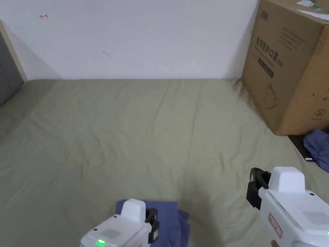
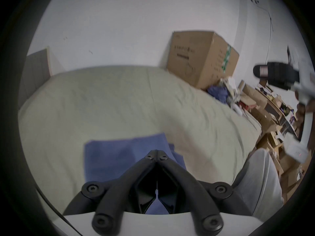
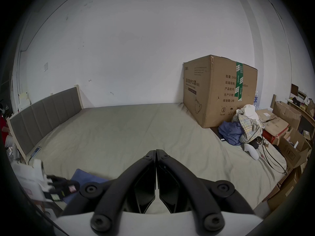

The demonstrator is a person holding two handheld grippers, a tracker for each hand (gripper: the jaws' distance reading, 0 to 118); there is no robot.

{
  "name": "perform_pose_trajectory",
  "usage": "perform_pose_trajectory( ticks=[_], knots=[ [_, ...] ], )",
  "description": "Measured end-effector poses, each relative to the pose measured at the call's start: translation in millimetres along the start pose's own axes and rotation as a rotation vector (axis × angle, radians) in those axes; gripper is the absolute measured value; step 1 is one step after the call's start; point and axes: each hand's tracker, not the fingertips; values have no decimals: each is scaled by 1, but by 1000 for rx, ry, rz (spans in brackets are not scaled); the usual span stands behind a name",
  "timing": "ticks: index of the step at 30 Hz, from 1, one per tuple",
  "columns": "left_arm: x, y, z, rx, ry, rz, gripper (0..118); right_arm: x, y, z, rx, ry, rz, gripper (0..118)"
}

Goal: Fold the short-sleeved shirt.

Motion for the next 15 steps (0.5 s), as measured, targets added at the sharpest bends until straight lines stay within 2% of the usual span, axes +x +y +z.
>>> perform_pose_trajectory(
  ticks=[11, 15],
  knots=[
    [-62, 46, 75, 275, 209, 5, 0, -51, 8, -4, 57, 54, 35, 0],
    [-82, 50, 85, 310, 285, -5, 0, -71, -2, -13, 60, 74, 49, 0]
  ],
)
